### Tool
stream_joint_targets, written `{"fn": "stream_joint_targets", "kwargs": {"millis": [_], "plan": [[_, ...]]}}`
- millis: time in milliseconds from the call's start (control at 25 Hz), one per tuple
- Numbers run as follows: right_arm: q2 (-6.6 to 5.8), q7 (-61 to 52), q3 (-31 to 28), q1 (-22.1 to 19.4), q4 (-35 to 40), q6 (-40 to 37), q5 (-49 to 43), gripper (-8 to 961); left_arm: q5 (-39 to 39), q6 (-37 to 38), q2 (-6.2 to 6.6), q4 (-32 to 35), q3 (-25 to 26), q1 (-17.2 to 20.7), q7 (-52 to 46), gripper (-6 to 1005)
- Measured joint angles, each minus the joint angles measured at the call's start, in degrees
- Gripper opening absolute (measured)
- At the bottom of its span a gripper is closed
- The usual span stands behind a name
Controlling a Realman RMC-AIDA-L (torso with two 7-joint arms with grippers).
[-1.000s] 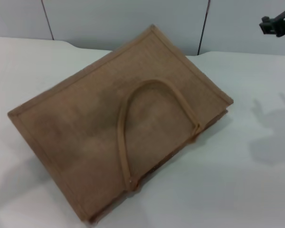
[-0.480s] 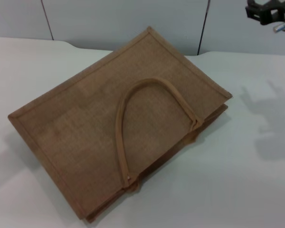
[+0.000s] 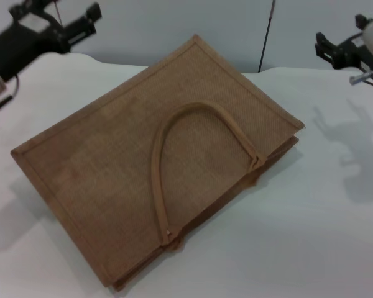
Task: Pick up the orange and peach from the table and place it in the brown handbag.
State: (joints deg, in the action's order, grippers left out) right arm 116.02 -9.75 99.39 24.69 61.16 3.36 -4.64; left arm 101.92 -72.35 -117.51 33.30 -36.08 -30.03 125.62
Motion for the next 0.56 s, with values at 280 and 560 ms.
{"fn": "stream_joint_targets", "kwargs": {"millis": [280, 560], "plan": [[0.0, -0.9, -2.8, 2.0, -11.9, -9.9, 0.1, 794, 9.3, 5.1, 0.35, -17.3, 0.6, -3.4, 16.0, 876], [0.03, -0.9, -2.6, 3.7, -14.5, -10.2, 0.1, 794, 12.0, 7.8, 0.42, -21.2, 0.7, -4.3, 20.8, 876]]}}
